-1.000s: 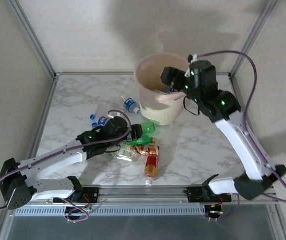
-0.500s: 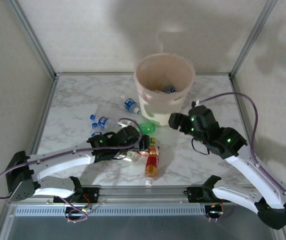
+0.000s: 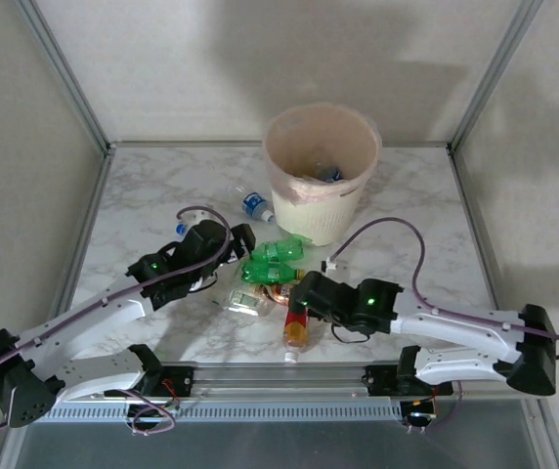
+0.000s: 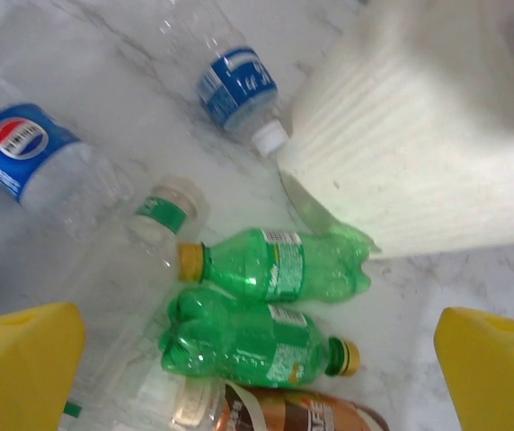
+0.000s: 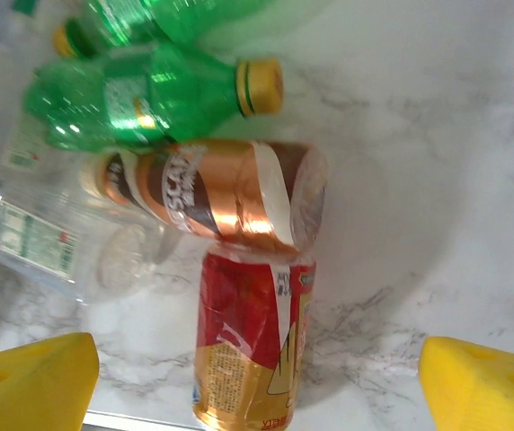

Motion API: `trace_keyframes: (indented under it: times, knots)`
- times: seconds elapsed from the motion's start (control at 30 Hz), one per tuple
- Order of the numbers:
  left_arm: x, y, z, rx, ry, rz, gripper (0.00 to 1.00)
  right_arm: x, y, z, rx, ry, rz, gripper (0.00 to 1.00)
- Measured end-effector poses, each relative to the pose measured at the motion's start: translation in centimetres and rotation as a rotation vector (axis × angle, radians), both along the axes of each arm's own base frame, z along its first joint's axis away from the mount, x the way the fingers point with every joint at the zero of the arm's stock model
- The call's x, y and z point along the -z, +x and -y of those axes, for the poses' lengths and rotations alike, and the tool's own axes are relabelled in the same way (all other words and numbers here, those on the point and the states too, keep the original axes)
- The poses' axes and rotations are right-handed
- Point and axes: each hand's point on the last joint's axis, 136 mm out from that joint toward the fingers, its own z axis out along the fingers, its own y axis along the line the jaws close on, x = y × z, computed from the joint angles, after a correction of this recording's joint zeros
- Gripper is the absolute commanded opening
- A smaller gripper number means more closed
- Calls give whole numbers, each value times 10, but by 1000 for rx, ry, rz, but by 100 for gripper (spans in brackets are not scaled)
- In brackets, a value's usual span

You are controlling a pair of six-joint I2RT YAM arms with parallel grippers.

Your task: Put the plastic bottles in the bin

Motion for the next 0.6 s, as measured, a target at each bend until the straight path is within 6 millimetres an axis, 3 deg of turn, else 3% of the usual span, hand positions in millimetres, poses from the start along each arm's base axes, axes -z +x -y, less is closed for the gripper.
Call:
trace_keyframes:
  times: [0.37,0.6]
  knots:
    - [-2,15,-29,-94,-12,3,100,56,-14,-20,-14,-113,-125,90]
    - [1,14,-42,-121,-26,-1,100,78,-16,-29,-27,-159,-167,88]
